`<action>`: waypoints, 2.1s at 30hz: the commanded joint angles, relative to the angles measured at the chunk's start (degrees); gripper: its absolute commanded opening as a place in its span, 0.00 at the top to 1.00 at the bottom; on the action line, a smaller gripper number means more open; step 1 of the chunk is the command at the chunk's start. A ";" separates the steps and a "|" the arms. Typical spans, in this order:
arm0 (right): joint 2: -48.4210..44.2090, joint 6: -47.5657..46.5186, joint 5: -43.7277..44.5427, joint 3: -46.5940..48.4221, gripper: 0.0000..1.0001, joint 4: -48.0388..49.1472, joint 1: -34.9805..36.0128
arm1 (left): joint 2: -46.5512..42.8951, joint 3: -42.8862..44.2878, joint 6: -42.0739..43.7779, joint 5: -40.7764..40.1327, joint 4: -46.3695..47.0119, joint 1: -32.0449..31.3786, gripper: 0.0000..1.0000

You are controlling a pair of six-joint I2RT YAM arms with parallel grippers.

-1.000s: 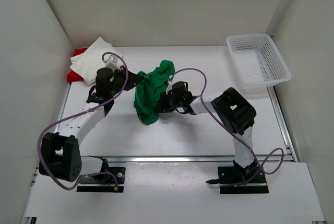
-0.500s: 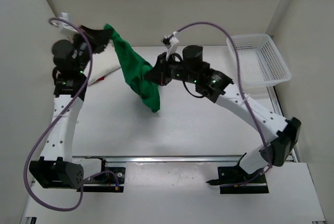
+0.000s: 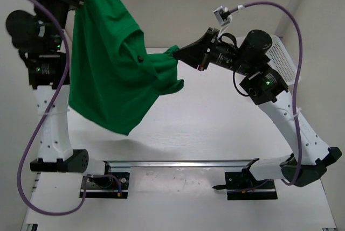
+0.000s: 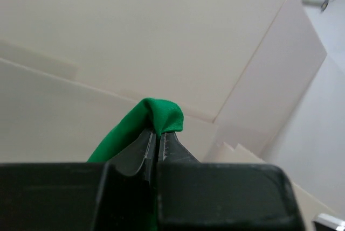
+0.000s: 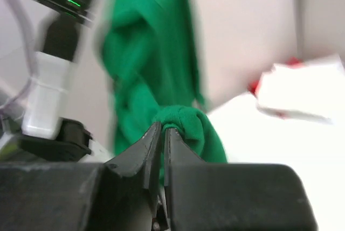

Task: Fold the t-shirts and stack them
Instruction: Flatten out the tshirt

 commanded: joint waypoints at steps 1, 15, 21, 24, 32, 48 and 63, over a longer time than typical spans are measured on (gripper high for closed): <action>0.01 7.50 -5.82 -13.03 1.00 7.24 -5.97 | 7.98 1.59 4.64 -0.43 -4.05 -4.52 1.00; -1.40 19.72 4.62 -64.12 0.80 30.98 -28.73 | 55.72 29.02 13.80 0.90 -16.34 -26.51 0.22; -1.23 12.44 15.88 -64.13 0.52 27.21 -28.31 | 31.49 -12.35 14.08 -4.98 -3.18 -23.09 0.11; 0.27 5.94 22.99 -63.59 0.53 24.56 -21.81 | 14.38 -38.32 12.23 -7.27 4.12 -19.14 0.27; -5.08 5.48 27.66 -74.11 0.56 25.44 -18.63 | -14.21 -80.92 5.48 -9.76 8.17 -10.19 0.43; -4.58 5.57 18.79 -81.62 0.57 28.34 -28.65 | -32.26 -102.91 2.38 -11.86 3.94 2.32 0.37; -18.65 0.03 4.85 -57.11 1.00 -8.23 -24.86 | -19.09 -102.22 -4.48 -8.86 17.83 3.02 0.40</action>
